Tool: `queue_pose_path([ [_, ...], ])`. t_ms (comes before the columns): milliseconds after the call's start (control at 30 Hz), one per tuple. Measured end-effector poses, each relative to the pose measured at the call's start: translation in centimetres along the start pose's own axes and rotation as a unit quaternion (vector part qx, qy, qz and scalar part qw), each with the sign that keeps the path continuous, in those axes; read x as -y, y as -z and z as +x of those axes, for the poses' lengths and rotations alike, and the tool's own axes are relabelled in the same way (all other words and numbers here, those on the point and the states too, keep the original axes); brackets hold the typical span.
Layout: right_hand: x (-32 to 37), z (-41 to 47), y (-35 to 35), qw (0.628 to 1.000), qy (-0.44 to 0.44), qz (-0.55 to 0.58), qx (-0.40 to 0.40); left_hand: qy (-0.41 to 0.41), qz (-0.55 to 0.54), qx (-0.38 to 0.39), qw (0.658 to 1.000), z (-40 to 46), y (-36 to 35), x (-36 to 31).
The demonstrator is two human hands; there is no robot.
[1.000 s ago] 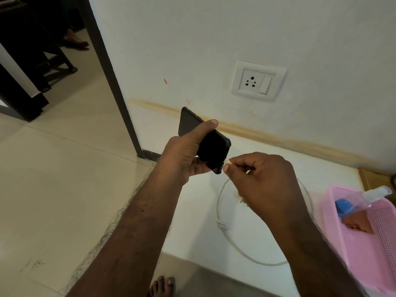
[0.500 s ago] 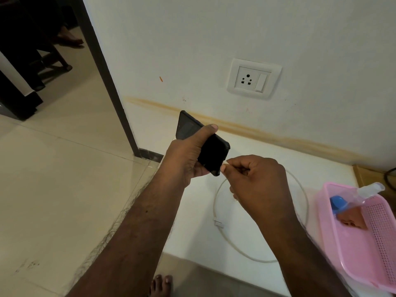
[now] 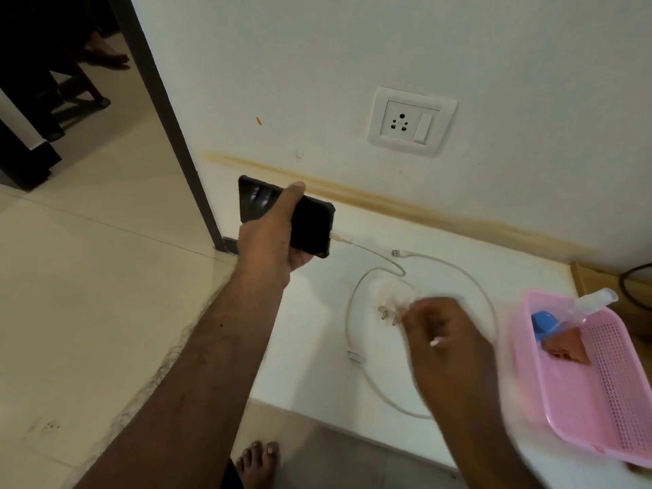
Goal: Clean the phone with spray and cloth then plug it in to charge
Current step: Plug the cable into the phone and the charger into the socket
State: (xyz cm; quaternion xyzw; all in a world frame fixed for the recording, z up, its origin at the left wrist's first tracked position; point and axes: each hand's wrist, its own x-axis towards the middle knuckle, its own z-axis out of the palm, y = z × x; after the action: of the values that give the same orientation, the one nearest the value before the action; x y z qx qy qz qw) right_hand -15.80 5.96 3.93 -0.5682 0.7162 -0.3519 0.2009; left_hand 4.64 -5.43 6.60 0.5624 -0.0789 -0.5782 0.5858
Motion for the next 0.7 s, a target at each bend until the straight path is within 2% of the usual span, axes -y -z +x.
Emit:
queue_pose_path([
  [67,-2.0,-2.2,-1.9,0.984,-0.007,-0.108,0.144,-0.007,0.013,-0.008,1.000,0.0,0.0,0.1],
  [133,-3.2,-2.9,-3.8,0.957,0.007,-0.194,0.217,-0.012,0.019,-0.017,1.000,0.0,0.1,0.1],
  [300,-4.6,-2.1,-6.0,0.945,0.055,-0.250,0.204,-0.030,0.036,-0.035,0.998,0.5,0.5,0.1],
  [433,-5.4,-1.9,-6.1,0.932,0.114,-0.257,0.227,-0.038,0.035,-0.045,0.998,1.0,0.6,0.3],
  [567,-5.6,-0.7,-4.7,0.914,0.131,-0.220,0.315,-0.049,0.063,-0.068,0.994,1.7,1.0,0.3],
  [700,-5.7,-0.3,-2.7,0.865,0.140,-0.214,0.432,-0.081,0.143,-0.086,0.983,2.6,1.8,0.4],
])
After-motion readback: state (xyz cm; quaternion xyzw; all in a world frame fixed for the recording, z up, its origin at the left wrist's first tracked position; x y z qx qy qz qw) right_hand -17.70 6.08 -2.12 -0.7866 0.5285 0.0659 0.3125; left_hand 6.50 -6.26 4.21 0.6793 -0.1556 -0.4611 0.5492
